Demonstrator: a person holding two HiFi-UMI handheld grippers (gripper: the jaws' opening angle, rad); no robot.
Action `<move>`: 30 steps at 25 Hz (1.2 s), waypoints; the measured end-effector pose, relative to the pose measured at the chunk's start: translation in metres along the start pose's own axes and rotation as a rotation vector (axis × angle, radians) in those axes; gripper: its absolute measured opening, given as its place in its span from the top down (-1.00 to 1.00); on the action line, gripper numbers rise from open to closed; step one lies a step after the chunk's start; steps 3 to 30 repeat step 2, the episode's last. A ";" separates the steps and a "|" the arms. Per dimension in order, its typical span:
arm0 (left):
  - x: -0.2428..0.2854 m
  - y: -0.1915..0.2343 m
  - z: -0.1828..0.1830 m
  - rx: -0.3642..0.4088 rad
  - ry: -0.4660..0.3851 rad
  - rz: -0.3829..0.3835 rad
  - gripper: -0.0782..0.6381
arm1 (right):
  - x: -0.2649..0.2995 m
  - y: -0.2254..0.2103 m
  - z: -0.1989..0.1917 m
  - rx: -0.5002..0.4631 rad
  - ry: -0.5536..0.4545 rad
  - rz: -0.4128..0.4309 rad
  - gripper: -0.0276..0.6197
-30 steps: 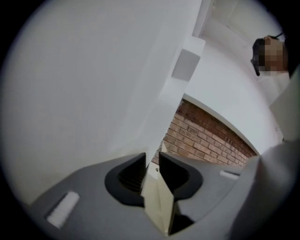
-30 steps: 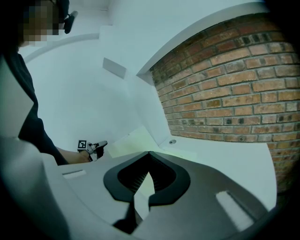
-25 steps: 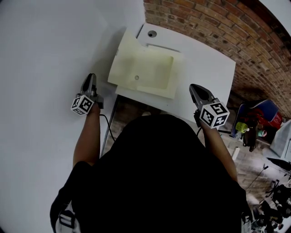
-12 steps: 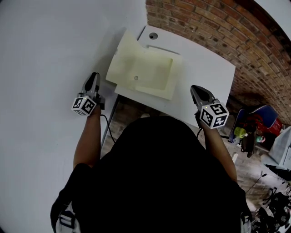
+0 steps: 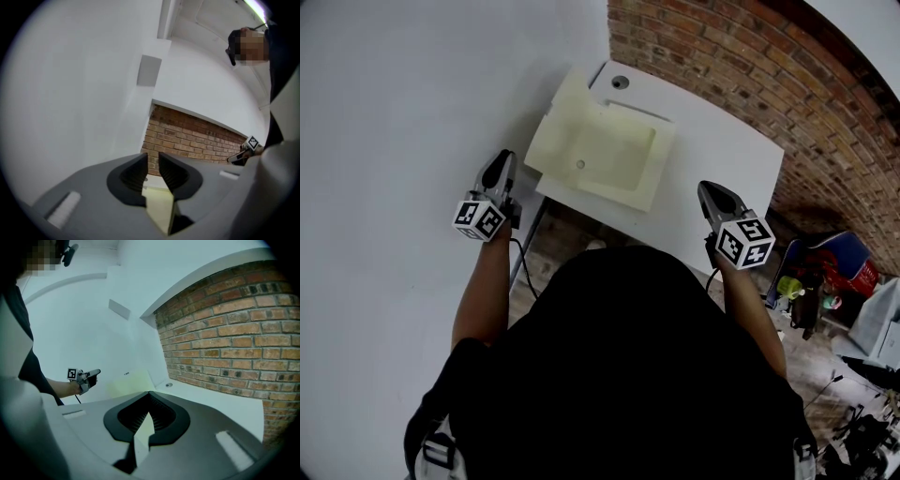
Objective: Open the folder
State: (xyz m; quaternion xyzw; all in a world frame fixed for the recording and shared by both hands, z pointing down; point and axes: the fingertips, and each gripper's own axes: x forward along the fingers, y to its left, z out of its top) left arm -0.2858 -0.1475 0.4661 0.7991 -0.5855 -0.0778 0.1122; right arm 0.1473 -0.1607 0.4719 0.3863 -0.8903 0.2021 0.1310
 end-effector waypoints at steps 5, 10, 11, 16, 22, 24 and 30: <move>0.001 -0.008 0.002 0.017 0.006 -0.011 0.58 | -0.002 -0.002 0.002 0.000 -0.003 0.000 0.92; 0.001 -0.008 0.002 0.017 0.006 -0.011 0.58 | -0.002 -0.002 0.002 0.000 -0.003 0.000 0.92; 0.001 -0.008 0.002 0.017 0.006 -0.011 0.58 | -0.002 -0.002 0.002 0.000 -0.003 0.000 0.92; 0.001 -0.008 0.002 0.017 0.006 -0.011 0.58 | -0.002 -0.002 0.002 0.000 -0.003 0.000 0.92; 0.001 -0.008 0.002 0.017 0.006 -0.011 0.58 | -0.002 -0.002 0.002 0.000 -0.003 0.000 0.92; 0.001 -0.008 0.002 0.017 0.006 -0.011 0.58 | -0.002 -0.002 0.002 0.000 -0.003 0.000 0.92; 0.001 -0.008 0.002 0.017 0.006 -0.011 0.58 | -0.002 -0.002 0.002 0.000 -0.003 0.000 0.92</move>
